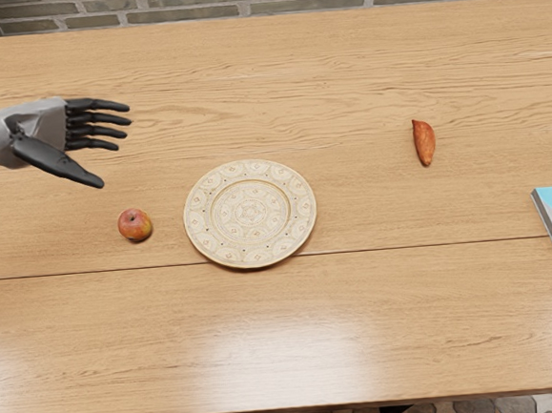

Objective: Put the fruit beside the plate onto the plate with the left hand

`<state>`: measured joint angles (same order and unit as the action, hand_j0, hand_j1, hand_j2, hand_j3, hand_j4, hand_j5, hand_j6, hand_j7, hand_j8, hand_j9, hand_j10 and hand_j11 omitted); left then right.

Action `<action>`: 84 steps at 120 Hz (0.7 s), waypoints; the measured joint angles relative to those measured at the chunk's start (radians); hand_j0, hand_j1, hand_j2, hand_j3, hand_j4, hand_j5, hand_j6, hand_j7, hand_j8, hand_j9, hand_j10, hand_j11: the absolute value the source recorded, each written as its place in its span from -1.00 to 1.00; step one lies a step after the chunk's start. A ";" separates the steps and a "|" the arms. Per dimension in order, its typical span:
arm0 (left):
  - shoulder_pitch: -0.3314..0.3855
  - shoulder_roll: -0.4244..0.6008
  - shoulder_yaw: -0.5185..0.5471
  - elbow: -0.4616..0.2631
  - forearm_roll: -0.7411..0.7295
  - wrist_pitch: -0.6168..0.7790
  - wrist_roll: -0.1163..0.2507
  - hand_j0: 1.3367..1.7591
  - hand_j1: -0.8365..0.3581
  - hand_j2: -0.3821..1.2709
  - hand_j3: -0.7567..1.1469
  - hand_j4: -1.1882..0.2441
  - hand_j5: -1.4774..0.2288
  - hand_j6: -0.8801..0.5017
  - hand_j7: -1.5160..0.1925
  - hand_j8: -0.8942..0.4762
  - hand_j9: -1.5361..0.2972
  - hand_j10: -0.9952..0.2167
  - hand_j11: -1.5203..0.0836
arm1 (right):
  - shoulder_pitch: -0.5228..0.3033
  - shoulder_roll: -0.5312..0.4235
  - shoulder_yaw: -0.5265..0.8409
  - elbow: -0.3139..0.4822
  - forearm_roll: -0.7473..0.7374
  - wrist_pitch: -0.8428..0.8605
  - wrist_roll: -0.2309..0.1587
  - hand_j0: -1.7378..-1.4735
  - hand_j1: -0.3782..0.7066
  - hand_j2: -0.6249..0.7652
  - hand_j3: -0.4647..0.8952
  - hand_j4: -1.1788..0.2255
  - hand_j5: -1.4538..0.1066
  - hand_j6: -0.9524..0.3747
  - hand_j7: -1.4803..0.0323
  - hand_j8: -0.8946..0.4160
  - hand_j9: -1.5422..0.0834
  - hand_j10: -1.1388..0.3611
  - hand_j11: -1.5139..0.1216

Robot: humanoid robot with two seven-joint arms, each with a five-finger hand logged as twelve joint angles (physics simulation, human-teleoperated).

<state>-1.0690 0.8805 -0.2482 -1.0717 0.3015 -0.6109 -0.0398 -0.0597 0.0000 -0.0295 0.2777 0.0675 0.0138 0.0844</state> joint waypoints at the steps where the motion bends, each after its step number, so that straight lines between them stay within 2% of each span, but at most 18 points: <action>1: 0.000 0.001 0.000 0.000 0.000 0.000 0.000 0.52 0.49 -0.47 -0.20 0.33 0.33 -0.06 0.37 -0.04 0.31 0.23 0.51 | 0.000 0.000 0.000 0.000 0.000 0.000 0.000 -0.40 -0.87 -0.11 -0.32 0.63 0.80 0.38 0.89 0.31 0.84 0.47 0.79; 17: 0.006 0.015 0.001 -0.002 0.001 0.000 0.003 0.52 0.49 -0.47 -0.20 0.32 0.34 -0.08 0.38 -0.05 0.32 0.23 0.50 | 0.001 0.000 0.000 0.000 -0.001 0.000 0.000 -0.40 -0.87 -0.11 -0.32 0.63 0.80 0.38 0.89 0.31 0.84 0.47 0.79; 22: -0.003 0.014 0.001 -0.010 0.006 0.000 0.032 0.52 0.49 -0.47 -0.21 0.32 0.34 -0.08 0.39 -0.05 0.32 0.23 0.50 | 0.001 0.000 0.000 0.000 -0.001 0.000 0.000 -0.40 -0.87 -0.11 -0.32 0.63 0.80 0.38 0.89 0.31 0.84 0.47 0.79; 26: -0.051 0.007 -0.001 -0.019 0.027 0.000 0.084 0.52 0.49 -0.47 -0.21 0.31 0.34 -0.08 0.39 -0.06 0.32 0.23 0.50 | 0.001 0.000 0.000 0.000 -0.001 0.000 0.000 -0.40 -0.87 -0.11 -0.32 0.63 0.80 0.38 0.89 0.31 0.84 0.47 0.79; 32: -0.121 0.009 -0.003 -0.038 0.073 0.000 0.182 0.52 0.49 -0.47 -0.21 0.31 0.34 -0.08 0.39 -0.06 0.32 0.23 0.49 | 0.000 0.000 -0.001 0.000 0.000 0.000 0.000 -0.40 -0.87 -0.11 -0.32 0.63 0.80 0.38 0.89 0.31 0.84 0.47 0.79; 41: -0.179 0.006 -0.004 -0.078 0.151 0.000 0.388 0.52 0.48 -0.47 -0.20 0.31 0.35 -0.09 0.39 -0.06 0.32 0.23 0.49 | 0.000 0.000 -0.001 0.000 0.000 0.000 0.000 -0.40 -0.87 -0.11 -0.32 0.63 0.80 0.38 0.89 0.31 0.84 0.47 0.79; 44: -0.181 0.009 -0.004 -0.096 0.170 0.000 0.444 0.52 0.48 -0.47 -0.20 0.31 0.35 -0.09 0.39 -0.06 0.32 0.23 0.49 | 0.000 0.000 -0.001 0.000 0.000 0.000 0.000 -0.40 -0.87 -0.11 -0.32 0.63 0.80 0.38 0.89 0.31 0.84 0.47 0.79; 49: -0.181 0.012 -0.005 -0.146 0.234 0.000 0.512 0.52 0.48 -0.47 -0.20 0.31 0.35 -0.09 0.39 -0.06 0.32 0.23 0.49 | 0.000 0.000 -0.001 0.000 0.000 0.000 0.000 -0.40 -0.87 -0.11 -0.32 0.63 0.80 0.38 0.89 0.31 0.84 0.47 0.79; 54: -0.181 0.013 -0.005 -0.223 0.334 0.000 0.558 0.52 0.48 -0.47 -0.20 0.31 0.35 -0.09 0.39 -0.06 0.32 0.23 0.49 | 0.000 0.000 -0.001 0.000 0.000 0.000 0.000 -0.40 -0.87 -0.11 -0.32 0.63 0.80 0.38 0.89 0.31 0.84 0.47 0.79; 66: -0.181 -0.007 -0.005 -0.339 0.524 0.000 0.615 0.52 0.49 -0.47 -0.20 0.31 0.35 -0.09 0.39 -0.06 0.32 0.23 0.49 | 0.000 0.000 -0.001 0.000 0.000 0.000 0.000 -0.40 -0.87 -0.11 -0.32 0.63 0.80 0.38 0.89 0.31 0.84 0.47 0.79; 78: -0.180 -0.022 -0.003 -0.407 0.679 0.001 0.637 0.52 0.48 -0.47 -0.20 0.30 0.35 -0.09 0.39 -0.07 0.32 0.22 0.49 | 0.000 0.000 -0.001 0.000 0.000 0.000 0.000 -0.40 -0.87 -0.11 -0.32 0.63 0.80 0.38 0.89 0.31 0.84 0.47 0.79; 84: -0.162 -0.068 -0.001 -0.424 0.768 0.023 0.642 0.52 0.48 -0.47 -0.20 0.30 0.35 -0.10 0.39 -0.07 0.32 0.22 0.49 | 0.000 0.000 -0.001 0.000 0.000 0.000 0.000 -0.40 -0.87 -0.11 -0.32 0.63 0.80 0.38 0.89 0.31 0.84 0.47 0.79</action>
<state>-1.2308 0.8127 -0.2493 -1.4962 1.0695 -0.5875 0.6024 -0.0598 0.0000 -0.0306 0.2776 0.0675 0.0138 0.0844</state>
